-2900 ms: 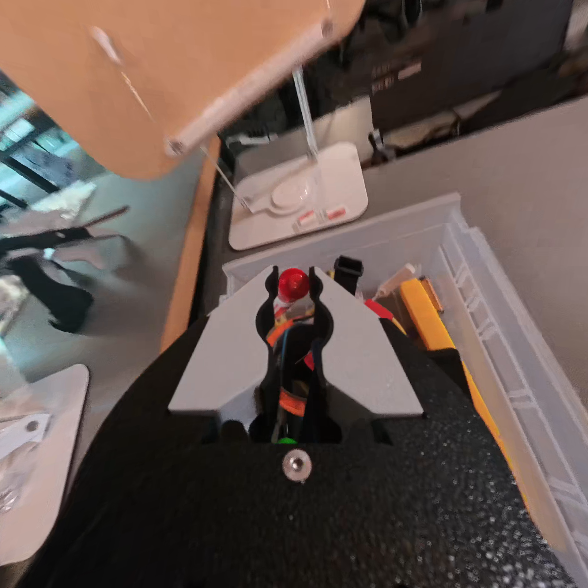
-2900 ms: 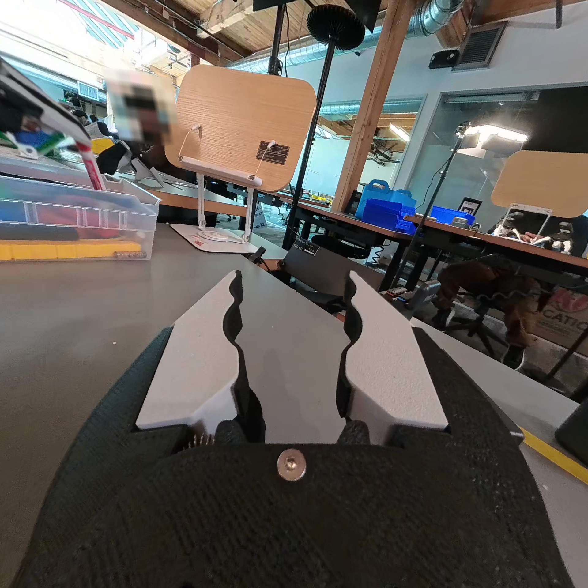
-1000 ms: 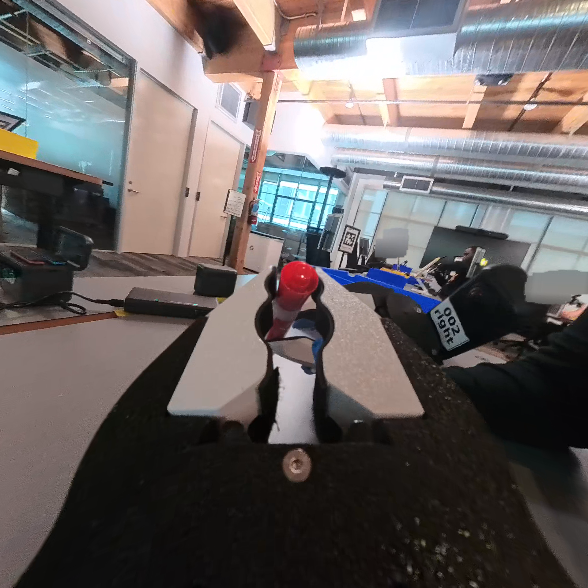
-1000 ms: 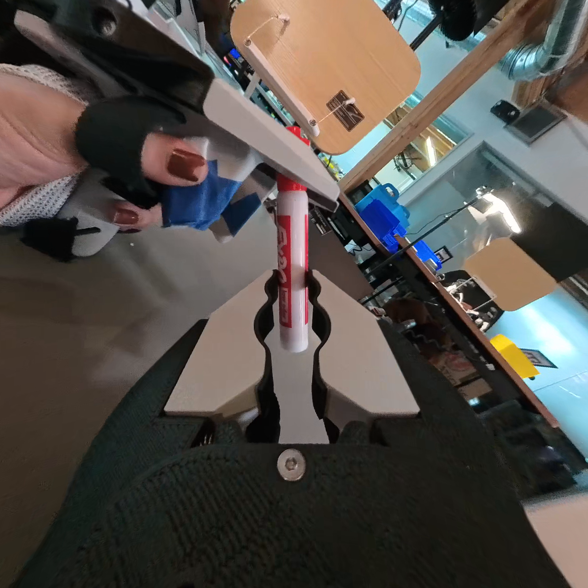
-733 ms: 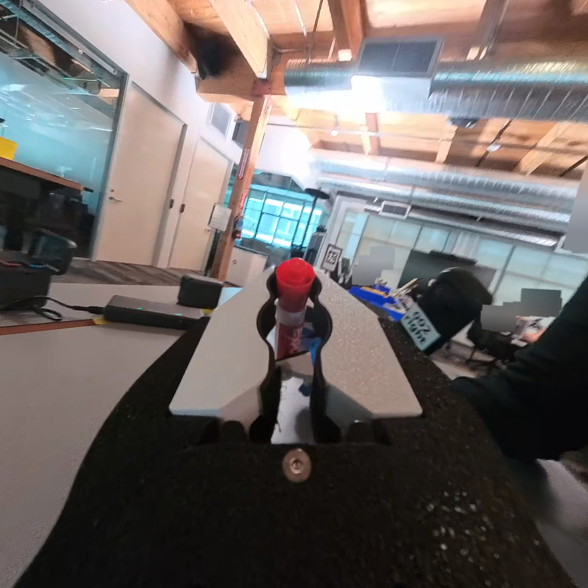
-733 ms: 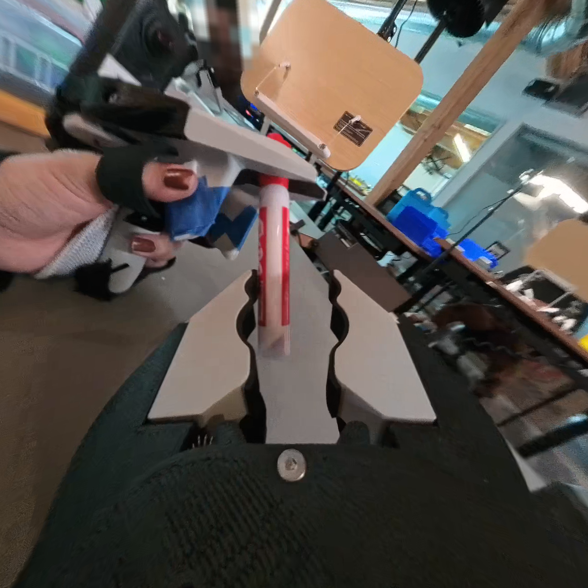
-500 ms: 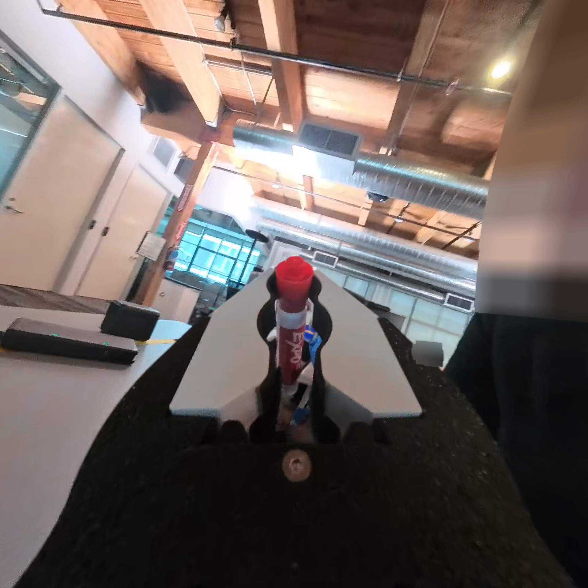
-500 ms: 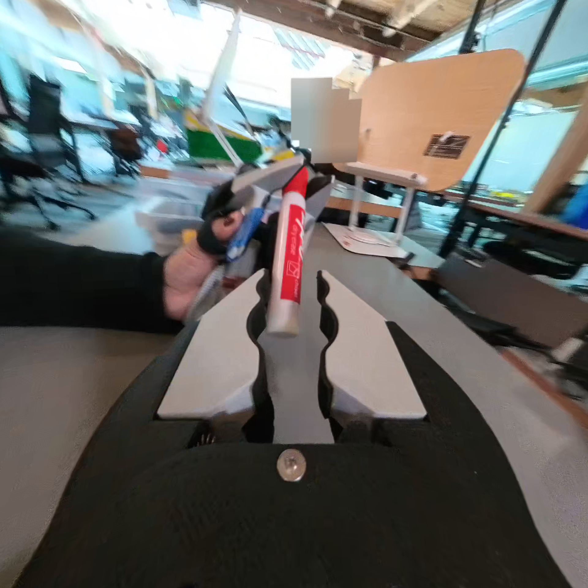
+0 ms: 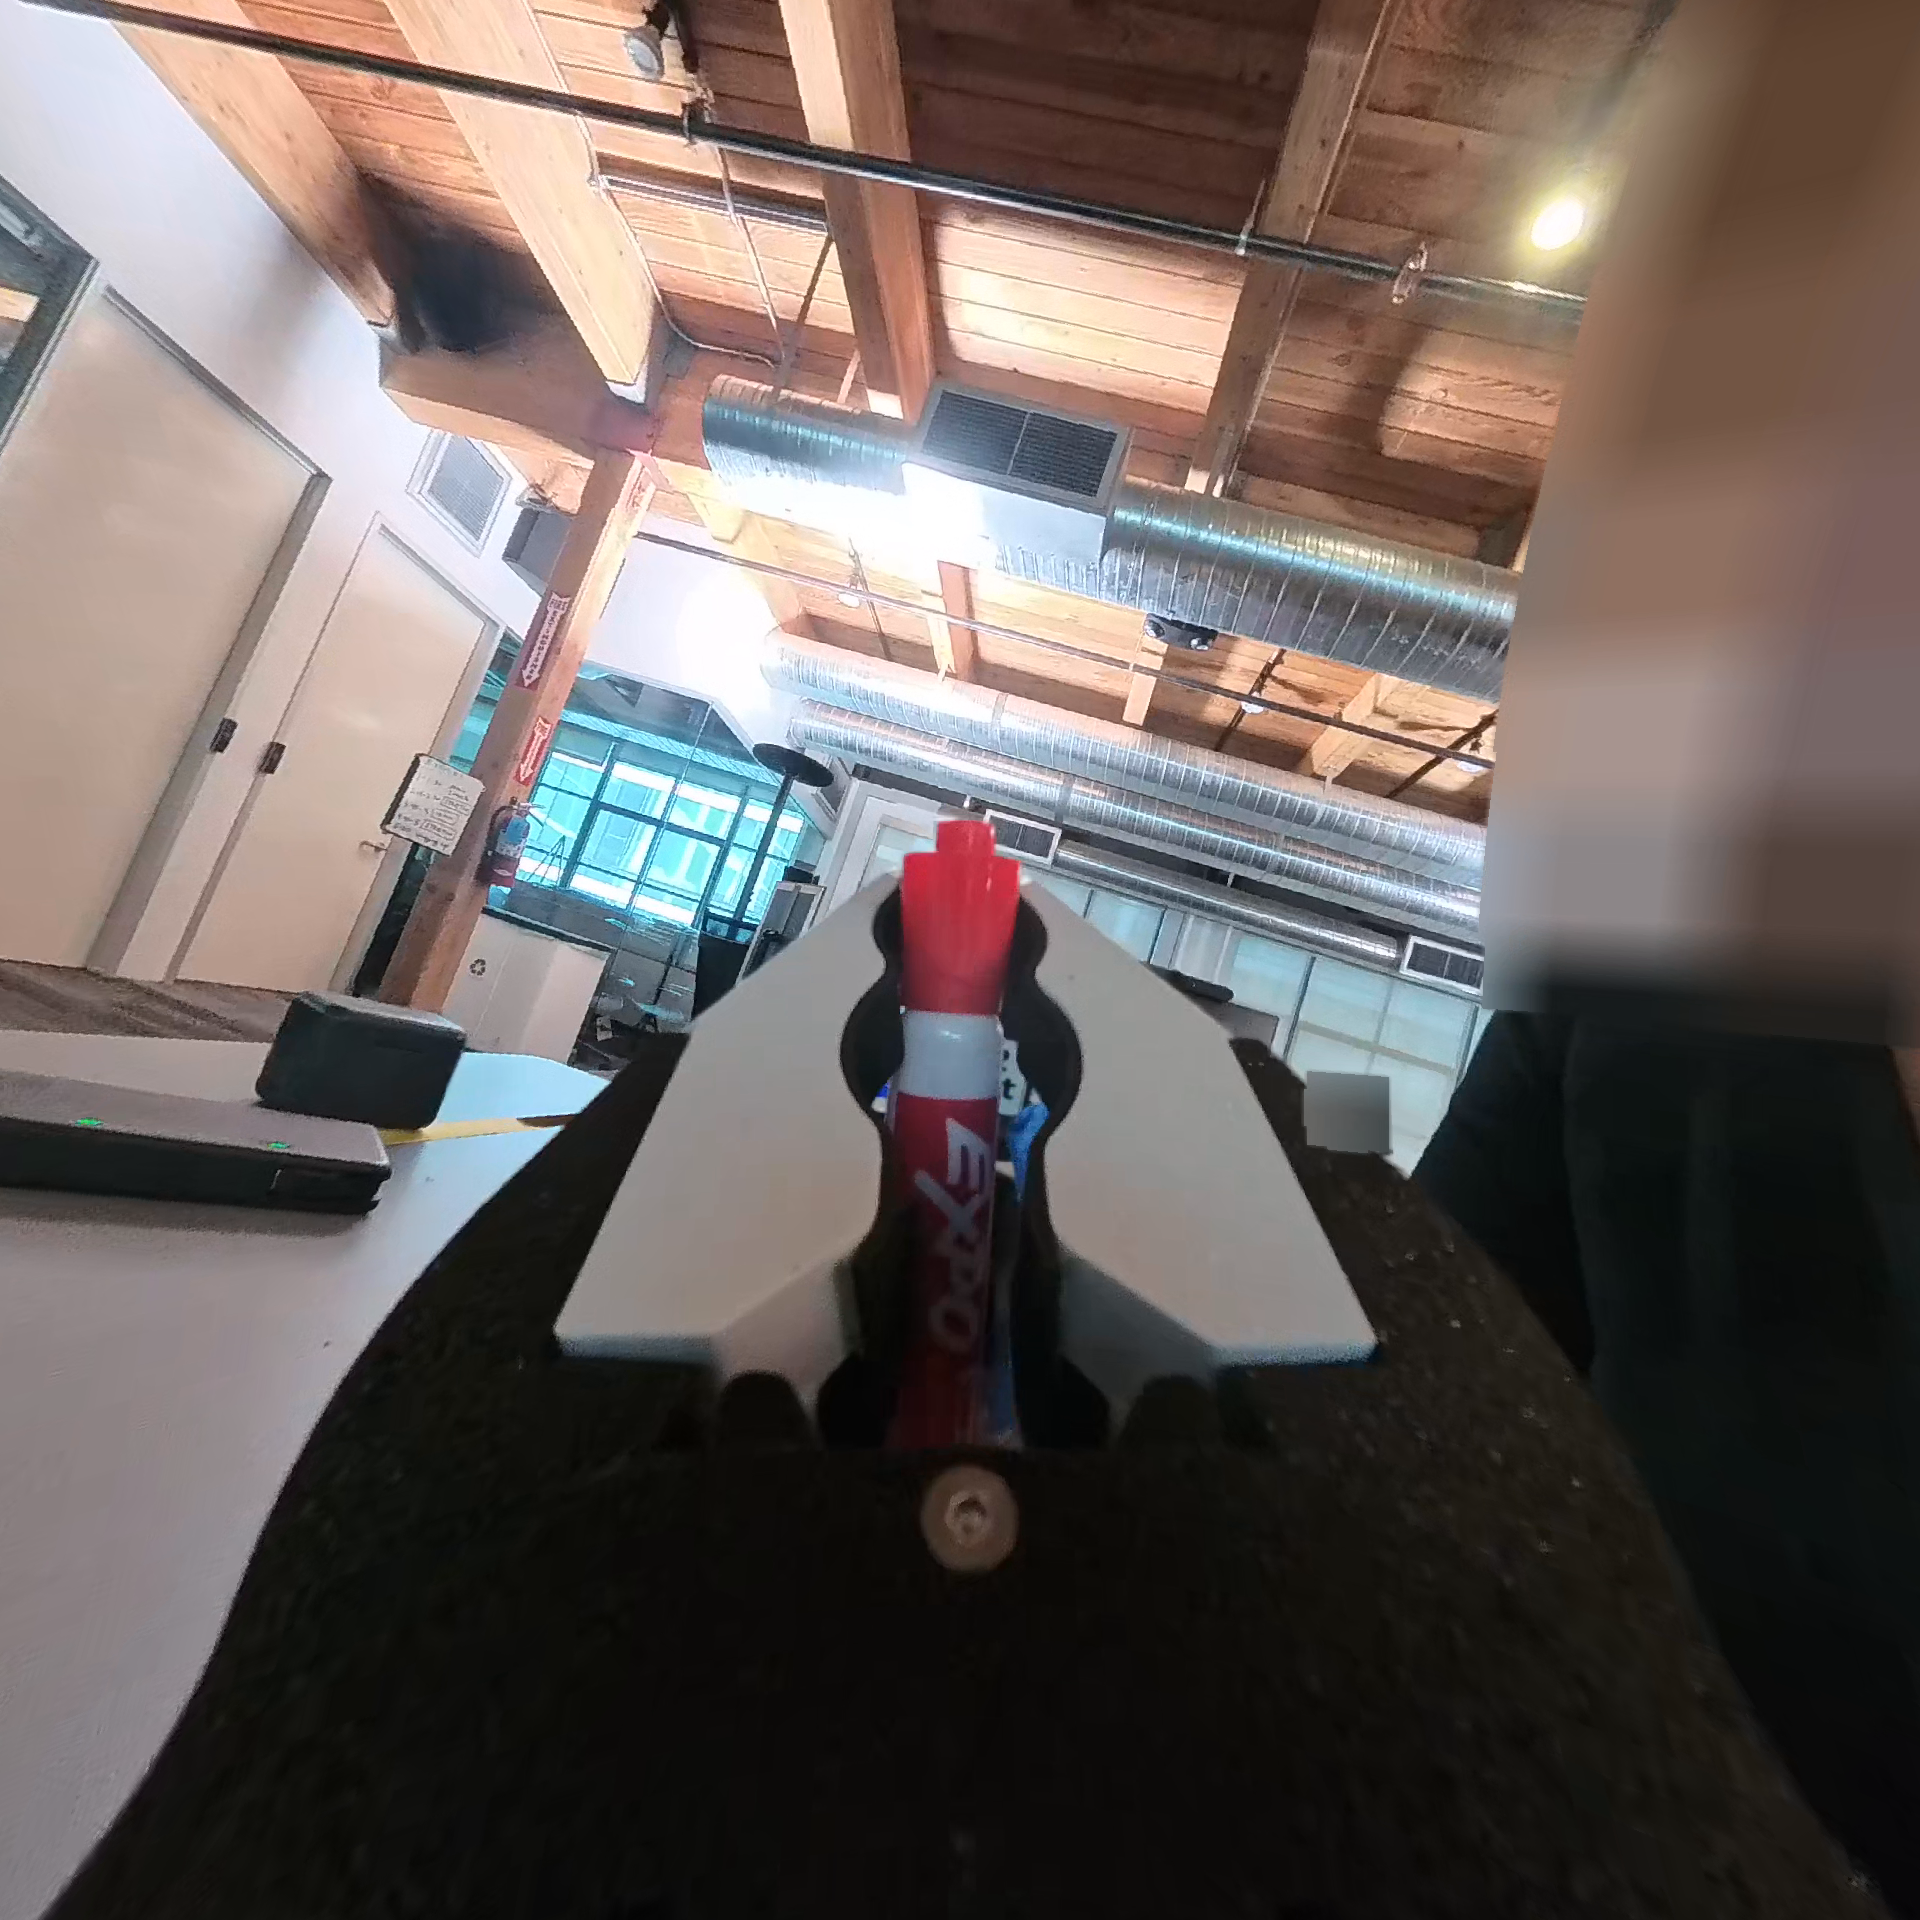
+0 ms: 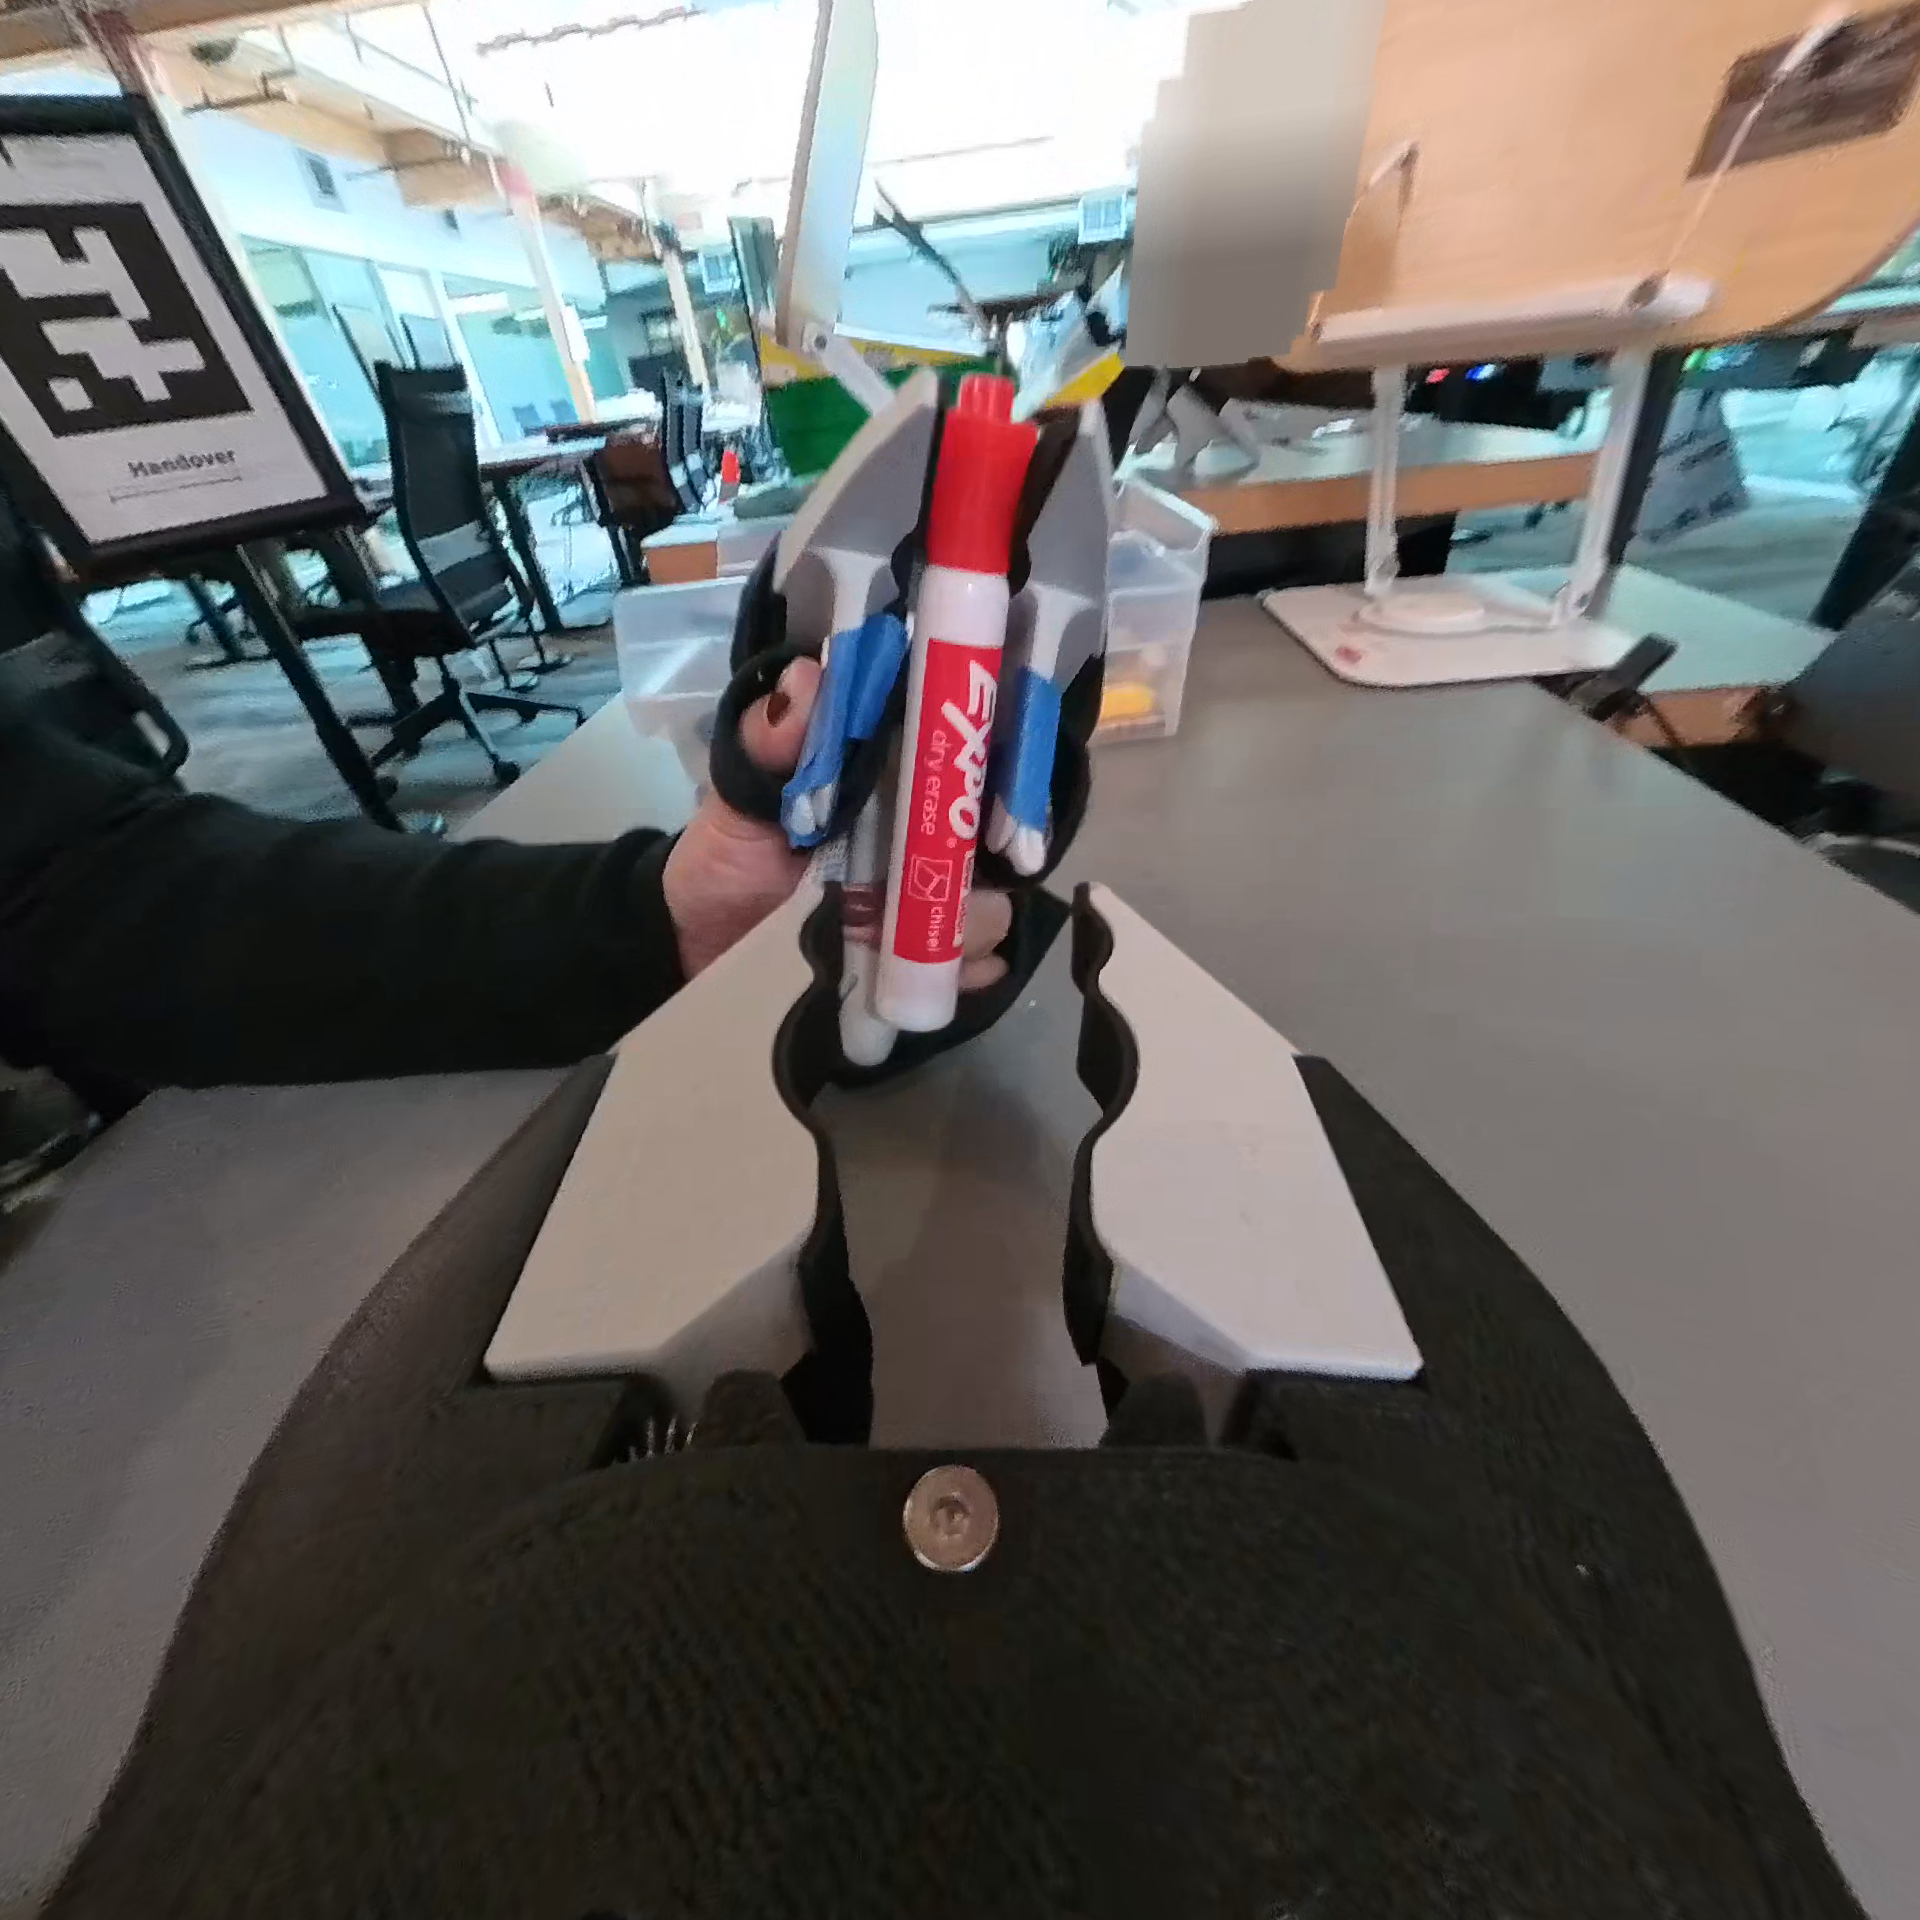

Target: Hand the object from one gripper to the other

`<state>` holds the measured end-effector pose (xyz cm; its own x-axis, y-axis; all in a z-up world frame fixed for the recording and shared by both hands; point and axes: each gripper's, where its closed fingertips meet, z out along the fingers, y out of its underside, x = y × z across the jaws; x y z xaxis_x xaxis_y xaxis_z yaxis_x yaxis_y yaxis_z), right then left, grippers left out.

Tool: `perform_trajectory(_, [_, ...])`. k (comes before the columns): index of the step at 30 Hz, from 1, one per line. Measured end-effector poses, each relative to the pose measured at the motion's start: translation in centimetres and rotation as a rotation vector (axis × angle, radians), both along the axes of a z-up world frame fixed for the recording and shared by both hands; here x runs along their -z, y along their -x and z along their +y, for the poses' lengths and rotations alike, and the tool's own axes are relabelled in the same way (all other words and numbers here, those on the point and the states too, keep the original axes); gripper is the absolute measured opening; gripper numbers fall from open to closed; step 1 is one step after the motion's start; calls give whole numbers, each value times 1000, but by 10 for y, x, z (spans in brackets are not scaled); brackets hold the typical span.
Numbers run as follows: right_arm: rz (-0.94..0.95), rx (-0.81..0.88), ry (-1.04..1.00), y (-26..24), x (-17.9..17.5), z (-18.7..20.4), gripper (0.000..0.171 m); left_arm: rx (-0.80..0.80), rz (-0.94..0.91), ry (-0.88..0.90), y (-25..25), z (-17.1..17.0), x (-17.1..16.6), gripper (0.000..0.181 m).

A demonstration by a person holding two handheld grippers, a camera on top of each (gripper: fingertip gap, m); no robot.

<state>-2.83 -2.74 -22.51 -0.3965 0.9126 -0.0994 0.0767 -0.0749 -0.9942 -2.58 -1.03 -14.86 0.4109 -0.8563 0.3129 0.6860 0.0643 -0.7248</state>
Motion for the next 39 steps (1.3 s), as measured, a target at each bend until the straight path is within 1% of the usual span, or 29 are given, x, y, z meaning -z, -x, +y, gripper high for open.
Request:
perform_trajectory(5, [-88,-72,-10,3,11,-15,33,-35,74,-73,-12,-4,-2,14])
perform_trajectory(8, [-92,-69,-10,3,12,-14,27,-19,94,-89,-18,-6,-2,14])
perform_trajectory(9, [-92,-71,-9,3,12,-15,24,-16,95,-98,-19,-6,-3,14])
perform_trajectory(10, [-93,-71,-10,3,12,-14,17,-16,98,-107,-20,-7,-3,14])
perform_trajectory(13, [-89,-53,-16,4,12,-13,17,-31,99,-105,-19,-6,-3,14])
perform_trajectory(16, [-53,20,-8,4,7,-2,18,-98,44,-67,-2,0,-3,14])
perform_trajectory(17, [-38,62,-15,5,5,5,17,-116,23,-37,4,3,-1,18])
perform_trajectory(18, [-27,110,-34,5,4,12,18,-133,17,2,9,8,2,26])
perform_trajectory(21, [2,264,-142,4,2,33,17,-187,17,140,18,26,17,54])
perform_trajectory(22, [10,302,-182,3,1,37,17,-179,11,159,18,28,19,55])
perform_trajectory(24, [26,367,-277,3,-1,42,17,-145,14,181,13,30,22,51])
perform_trajectory(28, [46,484,-519,3,-2,46,18,-111,89,175,-1,28,25,39])
perform_trajectory(30, [57,535,-615,3,-4,48,18,-90,109,162,-6,26,24,28])
perform_trajectory(31, [61,553,-650,3,-5,49,18,-81,110,158,-7,25,24,26])
perform_trajectory(36, [74,606,-757,1,-7,51,18,-97,111,152,-7,25,24,23])
perform_trajectory(39, [103,564,-721,2,-7,46,20,-126,125,139,-6,24,23,22])
